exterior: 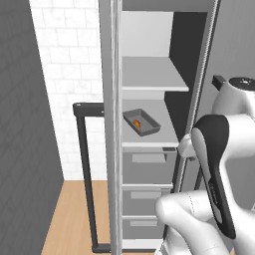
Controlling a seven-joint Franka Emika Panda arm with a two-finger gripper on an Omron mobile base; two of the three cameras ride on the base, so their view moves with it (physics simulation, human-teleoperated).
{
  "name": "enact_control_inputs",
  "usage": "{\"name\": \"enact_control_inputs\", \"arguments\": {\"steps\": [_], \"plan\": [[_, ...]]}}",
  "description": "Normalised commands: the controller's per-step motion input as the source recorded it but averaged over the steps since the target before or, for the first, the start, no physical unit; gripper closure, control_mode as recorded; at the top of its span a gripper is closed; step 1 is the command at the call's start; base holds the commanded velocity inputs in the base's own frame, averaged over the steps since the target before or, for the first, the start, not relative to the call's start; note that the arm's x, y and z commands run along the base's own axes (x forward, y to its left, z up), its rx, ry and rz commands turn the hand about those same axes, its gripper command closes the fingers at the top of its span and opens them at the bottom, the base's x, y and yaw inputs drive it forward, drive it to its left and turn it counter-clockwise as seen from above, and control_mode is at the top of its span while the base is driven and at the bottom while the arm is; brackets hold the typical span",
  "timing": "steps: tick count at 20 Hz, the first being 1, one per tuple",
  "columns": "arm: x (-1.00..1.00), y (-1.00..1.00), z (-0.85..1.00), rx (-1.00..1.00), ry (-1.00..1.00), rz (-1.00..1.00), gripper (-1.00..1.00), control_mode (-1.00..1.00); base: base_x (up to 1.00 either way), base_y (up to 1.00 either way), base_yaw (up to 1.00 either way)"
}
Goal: Take the meat container that has the chicken drumstick and place it on the second highest rack of the freezer. Then take the vegetable container that has the cucumber and corn and place it on the highest rack of the freezer.
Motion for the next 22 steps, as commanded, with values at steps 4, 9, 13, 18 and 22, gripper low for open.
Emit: {"name": "enact_control_inputs", "arguments": {"steps": [4,9,13,18,22], "plan": [[-0.03,0.0,0.0,0.0,0.0,-0.07,-1.0,-1.0,0.0,0.0,0.0],[0.0,0.0,0.0,0.0,0.0,-0.07,-1.0,-1.0,0.0,0.0,0.0],[0.0,0.0,0.0,0.0,0.0,-0.02,-1.0,-1.0,0.0,0.0,0.0],[-0.01,-0.02,0.0,0.0,0.0,0.0,-1.0,1.0,-0.43,-0.35,0.0],[0.0,0.0,0.0,0.0,0.0,0.0,-1.0,1.0,-0.94,-0.78,0.0]]}}
